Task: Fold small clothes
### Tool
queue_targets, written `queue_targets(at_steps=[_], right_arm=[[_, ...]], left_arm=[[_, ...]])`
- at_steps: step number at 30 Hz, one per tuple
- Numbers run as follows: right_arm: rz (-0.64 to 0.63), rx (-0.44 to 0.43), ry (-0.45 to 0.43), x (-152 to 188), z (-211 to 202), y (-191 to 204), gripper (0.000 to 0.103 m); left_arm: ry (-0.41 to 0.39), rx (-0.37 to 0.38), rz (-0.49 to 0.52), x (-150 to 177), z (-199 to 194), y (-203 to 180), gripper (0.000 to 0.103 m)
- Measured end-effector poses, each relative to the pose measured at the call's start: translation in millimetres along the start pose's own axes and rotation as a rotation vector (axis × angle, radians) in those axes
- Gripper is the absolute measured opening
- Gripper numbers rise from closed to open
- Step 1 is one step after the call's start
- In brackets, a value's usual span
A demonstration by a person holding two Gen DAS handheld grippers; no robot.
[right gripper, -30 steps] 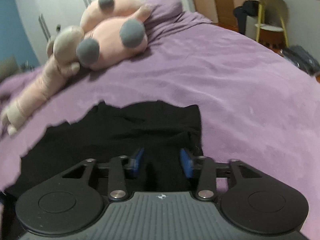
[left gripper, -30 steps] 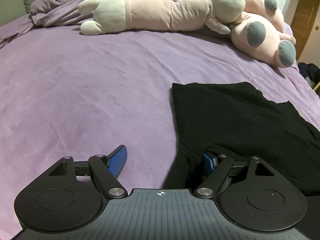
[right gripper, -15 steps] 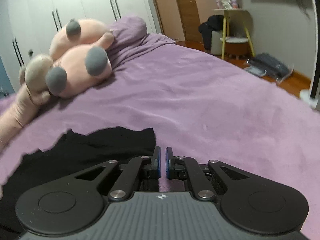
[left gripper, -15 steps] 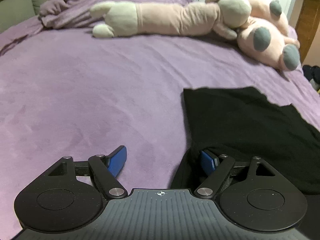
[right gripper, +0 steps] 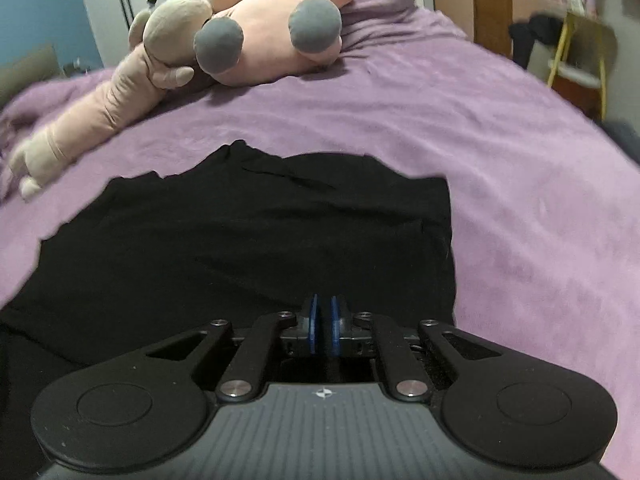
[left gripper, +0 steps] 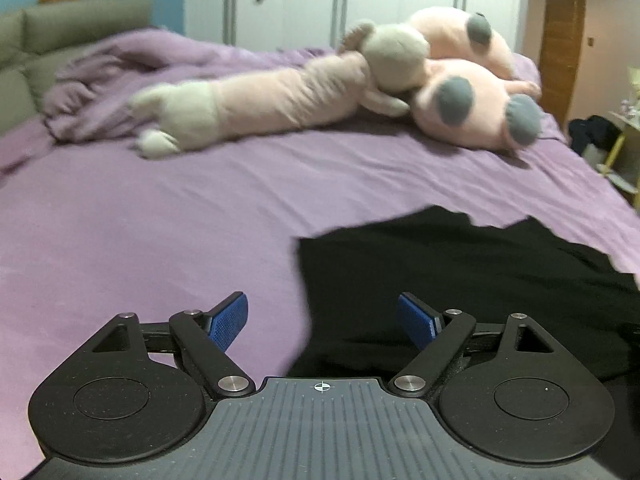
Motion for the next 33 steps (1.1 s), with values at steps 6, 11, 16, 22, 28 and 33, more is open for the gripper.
queue_targets(at_steps=[6, 11, 16, 22, 28, 33], right_arm=[[-0.052, 0.131, -0.047, -23, 32, -7, 0.000], [0.040, 0.026, -0.071, -26, 12, -28, 0.000], [0.128, -0.007, -0.110, -13, -17, -56, 0.041], [0.031, -0.013, -0.081, -19, -2, -37, 0.040], [-0.017, 0.056, -0.215, -27, -22, -30, 0.003], [0.085, 0.181, -0.252, -41, -15, -50, 0.004]], left_arm=[[0.050, 0.065, 0.089, 8, 49, -62, 0.087], [0.094, 0.023, 0.130, 17, 78, -72, 0.094], [0.077, 0.043, 0.064, 25, 78, -53, 0.098], [0.090, 0.030, 0.068, 22, 74, -57, 0.097], [0.044, 0.021, 0.085, 17, 62, -54, 0.094], [-0.015, -0.042, 0.106, 11, 63, -59, 0.094]])
Point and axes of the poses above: each gripper's, at about its wrist camera, not at the fingertips, and z roughly the way its jaws point, y to its left, x to its underside, the point moved 4 cm from there along z, roughly the way its jaws point
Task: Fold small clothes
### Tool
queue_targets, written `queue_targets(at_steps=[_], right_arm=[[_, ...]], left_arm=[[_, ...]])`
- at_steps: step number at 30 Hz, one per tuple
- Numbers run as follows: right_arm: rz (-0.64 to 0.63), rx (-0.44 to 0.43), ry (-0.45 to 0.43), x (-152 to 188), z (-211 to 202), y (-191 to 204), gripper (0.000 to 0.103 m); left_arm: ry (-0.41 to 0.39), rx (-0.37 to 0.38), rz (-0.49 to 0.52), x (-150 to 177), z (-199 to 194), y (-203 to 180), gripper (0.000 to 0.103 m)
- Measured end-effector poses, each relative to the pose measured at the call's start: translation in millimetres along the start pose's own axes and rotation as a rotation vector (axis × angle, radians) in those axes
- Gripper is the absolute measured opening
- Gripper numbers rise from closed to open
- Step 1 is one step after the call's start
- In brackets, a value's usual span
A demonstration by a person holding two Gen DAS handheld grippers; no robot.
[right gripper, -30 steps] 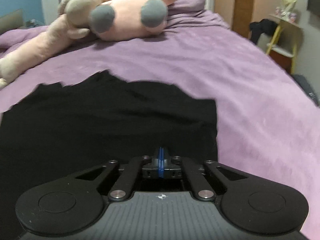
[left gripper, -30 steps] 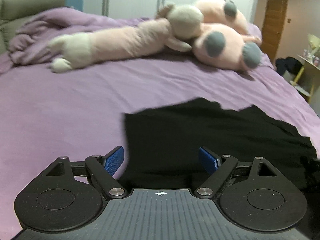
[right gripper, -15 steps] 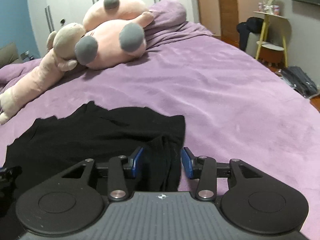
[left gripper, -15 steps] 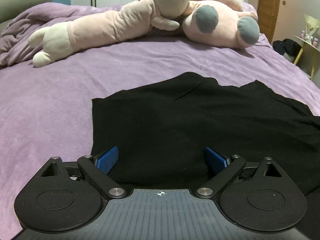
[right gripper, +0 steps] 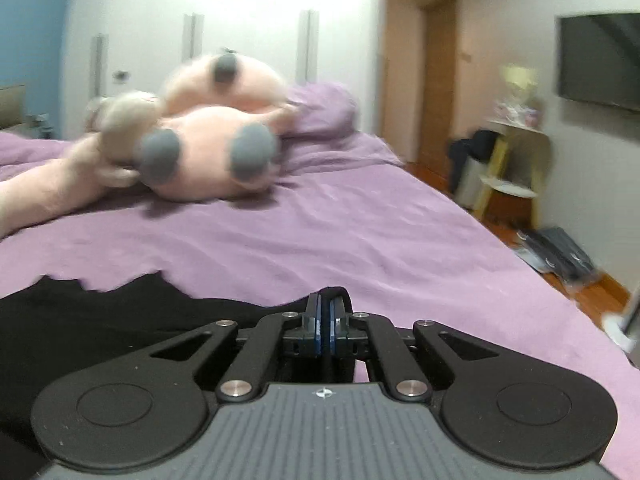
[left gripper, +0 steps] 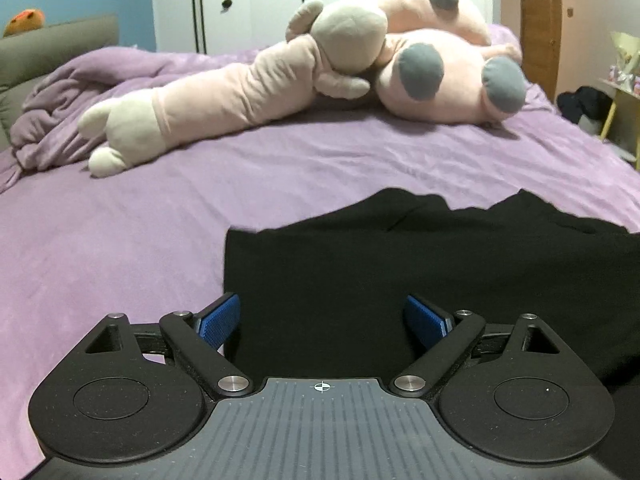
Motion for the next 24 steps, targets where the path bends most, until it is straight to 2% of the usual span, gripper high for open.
queue_targets(at_steps=[2, 3, 4, 6, 8, 9, 11, 12, 13, 16, 18, 21, 24], right_arm=[[0.076, -0.014, 0.141, 10, 21, -9, 0.006], [0.098, -0.013, 0.142, 12, 19, -11, 0.010], [0.120, -0.031, 0.102, 13, 10, -12, 0.013], [0.162, -0.131, 0.062, 15, -5, -9, 0.020], [0.178, -0.235, 0.104, 23, -7, 1, 0.022], [0.152, -0.257, 0.134, 28, -4, 9, 0.022], [0.048, -0.231, 0.179, 38, 3, 20, 0.020], [-0.022, -0.192, 0.154, 41, 4, 24, 0.013], [-0.054, -0.153, 0.138, 41, 5, 24, 0.009], [-0.050, -0.033, 0.140, 36, 7, 17, 0.009], [-0.007, -0.056, 0.152, 31, -3, 14, 0.009], [0.008, -0.159, 0.145, 35, -29, 19, 0.010], [-0.060, -0.146, 0.193, 48, -29, 27, 0.010]], left_arm=[[0.025, 0.001, 0.002, 1, 5, -1, 0.094], [0.029, -0.006, 0.008, 2, 5, -1, 0.094], [0.023, -0.004, 0.014, 4, 4, 0, 0.094], [0.012, 0.000, 0.028, 7, 5, 2, 0.096], [0.036, -0.003, 0.016, 11, 12, 4, 0.098], [0.051, 0.002, -0.010, 11, 15, 6, 0.099], [0.080, 0.009, -0.044, 9, 20, 9, 0.101], [0.094, 0.008, -0.043, 8, 22, 11, 0.102], [0.105, 0.014, -0.038, 7, 24, 12, 0.102], [0.137, 0.029, -0.049, 5, 25, 18, 0.102], [0.164, 0.022, -0.086, 3, 22, 24, 0.102], [0.181, 0.005, -0.113, 4, 18, 29, 0.102], [0.195, -0.007, -0.124, 6, 16, 32, 0.102]])
Point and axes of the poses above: each gripper's, at about its wrist camera, not at the fingertips, and z roughly the way its jaws point, y to its left, x to its underside, the point moved 4 cm from there along z, roughly the way its jaws point
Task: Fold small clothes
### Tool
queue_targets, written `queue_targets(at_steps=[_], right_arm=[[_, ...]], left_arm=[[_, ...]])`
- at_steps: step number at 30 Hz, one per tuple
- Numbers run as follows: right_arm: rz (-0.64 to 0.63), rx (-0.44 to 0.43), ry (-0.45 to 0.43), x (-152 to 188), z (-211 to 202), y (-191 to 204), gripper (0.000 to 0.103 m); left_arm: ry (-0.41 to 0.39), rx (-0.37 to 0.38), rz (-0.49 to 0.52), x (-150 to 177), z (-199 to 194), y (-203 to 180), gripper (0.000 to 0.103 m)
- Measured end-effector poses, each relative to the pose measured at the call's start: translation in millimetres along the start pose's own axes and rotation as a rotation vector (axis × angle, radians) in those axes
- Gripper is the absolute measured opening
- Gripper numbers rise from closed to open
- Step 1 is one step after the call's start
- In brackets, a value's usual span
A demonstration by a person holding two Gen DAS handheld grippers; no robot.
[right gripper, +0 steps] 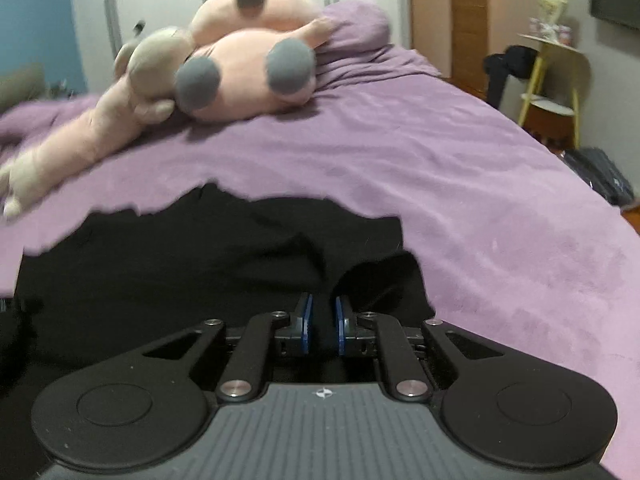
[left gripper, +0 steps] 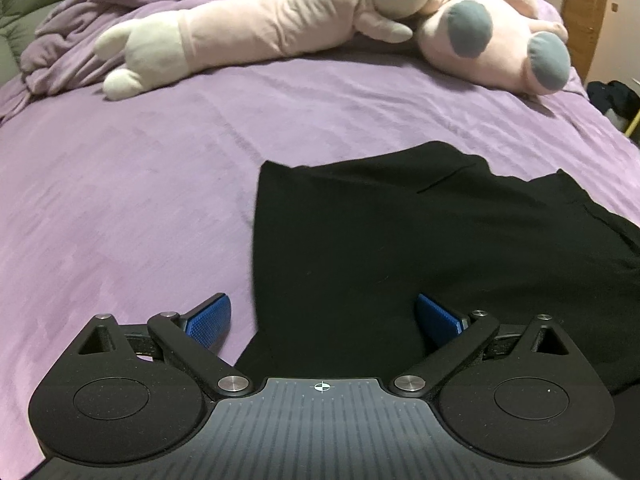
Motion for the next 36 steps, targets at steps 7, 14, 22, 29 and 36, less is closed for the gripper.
queue_targets(at_steps=[7, 14, 22, 29, 36], right_arm=[[-0.018, 0.020, 0.040, 3, 2, -3, 0.010], [0.038, -0.081, 0.121, 35, -57, -12, 0.032], [0.059, -0.126, 0.233, 137, -183, -59, 0.041], [0.120, -0.071, 0.305, 176, -216, -77, 0.048], [0.264, -0.147, 0.297, 181, -207, -84, 0.049]], left_arm=[[0.017, -0.051, 0.057, 1, -5, 6, 0.102], [0.088, -0.002, 0.043, 17, -38, 35, 0.087], [0.137, 0.228, 0.197, 126, -157, 68, 0.090], [0.267, 0.202, -0.002, 193, -188, 121, 0.087], [0.282, 0.283, -0.041, 199, -198, 129, 0.080]])
Point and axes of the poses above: each gripper's, at about its wrist camera, not at the fingertips, and z roughly the way its jaws point, y to its left, x to its underside, the point moved 4 cm from there along z, roughly the way its jaws point
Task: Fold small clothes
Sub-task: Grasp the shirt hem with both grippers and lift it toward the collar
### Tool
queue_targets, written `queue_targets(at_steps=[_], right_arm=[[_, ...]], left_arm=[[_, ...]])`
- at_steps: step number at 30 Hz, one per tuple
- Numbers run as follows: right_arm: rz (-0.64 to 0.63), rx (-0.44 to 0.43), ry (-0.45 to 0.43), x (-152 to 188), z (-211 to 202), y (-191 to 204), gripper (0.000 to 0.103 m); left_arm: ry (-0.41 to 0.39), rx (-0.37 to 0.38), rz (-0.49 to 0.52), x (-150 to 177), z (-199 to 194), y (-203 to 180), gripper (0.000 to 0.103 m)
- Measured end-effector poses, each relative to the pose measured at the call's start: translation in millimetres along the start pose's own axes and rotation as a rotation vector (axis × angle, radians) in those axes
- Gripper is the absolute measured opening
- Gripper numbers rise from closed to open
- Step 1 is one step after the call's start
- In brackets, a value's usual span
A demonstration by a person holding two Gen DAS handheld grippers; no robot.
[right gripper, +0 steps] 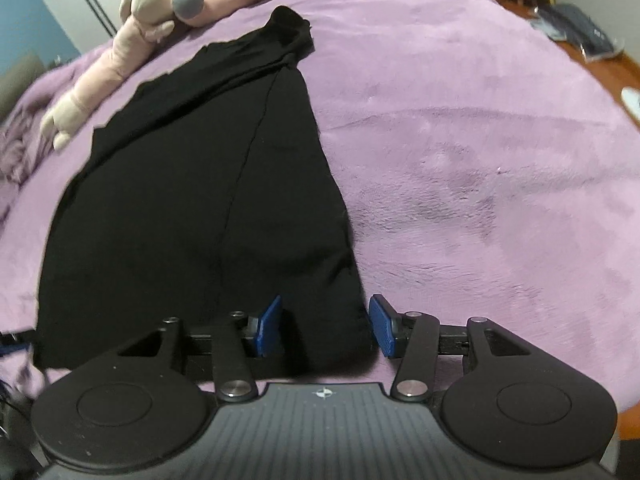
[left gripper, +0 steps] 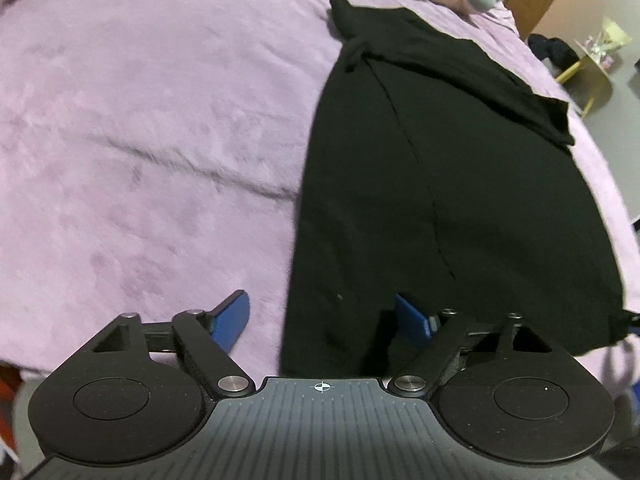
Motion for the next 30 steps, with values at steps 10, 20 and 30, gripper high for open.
queue_targets(at_steps=[10, 20, 30], right_arm=[[0.008, -0.033, 0.005, 7, -2, -5, 0.009], [0.261, -0.331, -0.064, -31, -8, -7, 0.006], [0.249, -0.242, -0.246, -142, 43, 29, 0.006]], left_arm=[[0.020, 0.084, -0.036, 4, 1, 4, 0.018], [-0.078, 0.273, -0.160, -33, -26, 3, 0.009], [-0.334, 0.174, -0.242, -144, -14, -5, 0.006]])
Point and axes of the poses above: each gripper's, at about its wrist camera, not at the fingertips, and z roughly the way its jaws point, y to its left, x to its underside, the point moved 4 cm from there along z, roughly the way its jaws point
